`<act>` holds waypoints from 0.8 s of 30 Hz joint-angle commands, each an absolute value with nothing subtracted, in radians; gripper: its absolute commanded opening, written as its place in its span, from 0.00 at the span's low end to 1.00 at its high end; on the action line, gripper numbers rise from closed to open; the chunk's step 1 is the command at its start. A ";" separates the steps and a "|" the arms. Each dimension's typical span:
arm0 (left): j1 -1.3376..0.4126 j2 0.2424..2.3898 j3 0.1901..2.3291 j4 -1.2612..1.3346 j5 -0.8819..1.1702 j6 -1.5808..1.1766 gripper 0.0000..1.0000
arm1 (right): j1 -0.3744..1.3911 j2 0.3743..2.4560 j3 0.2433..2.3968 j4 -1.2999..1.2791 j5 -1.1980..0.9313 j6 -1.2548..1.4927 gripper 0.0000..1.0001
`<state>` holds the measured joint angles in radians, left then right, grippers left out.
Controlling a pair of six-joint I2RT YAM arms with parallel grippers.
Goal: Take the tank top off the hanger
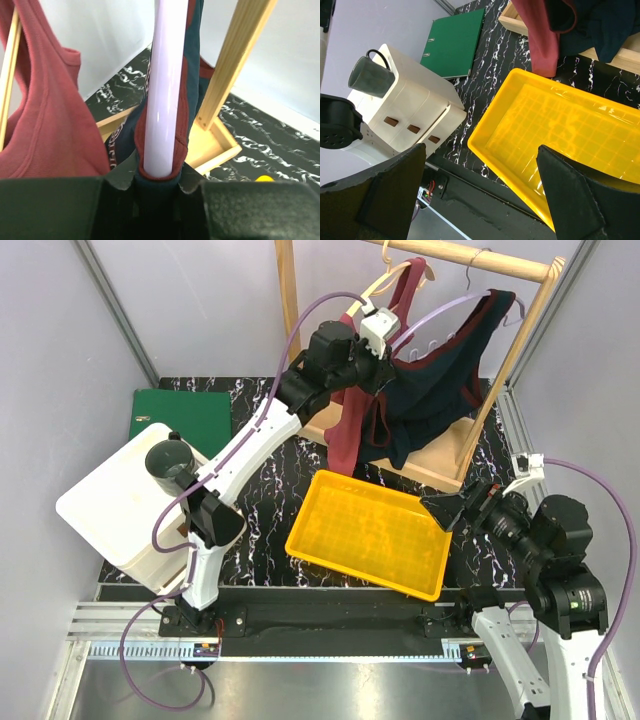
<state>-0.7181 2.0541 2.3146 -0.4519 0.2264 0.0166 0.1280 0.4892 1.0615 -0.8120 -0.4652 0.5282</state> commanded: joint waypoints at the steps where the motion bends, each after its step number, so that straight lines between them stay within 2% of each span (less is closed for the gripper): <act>1: -0.718 1.944 2.396 -0.339 0.258 -0.058 0.00 | 0.124 0.479 1.101 -0.808 -0.489 0.534 1.00; 10: -0.719 1.827 2.424 -0.379 0.247 -0.118 0.00 | 0.124 0.479 1.140 -0.830 -0.485 0.535 1.00; 16: -0.718 1.832 2.508 -0.420 0.273 -0.152 0.00 | 0.124 0.477 1.155 -0.845 -0.477 0.537 1.00; 24: -0.718 1.651 2.361 -0.492 0.248 -0.169 0.00 | 0.124 0.498 1.204 -0.891 -0.480 0.497 1.00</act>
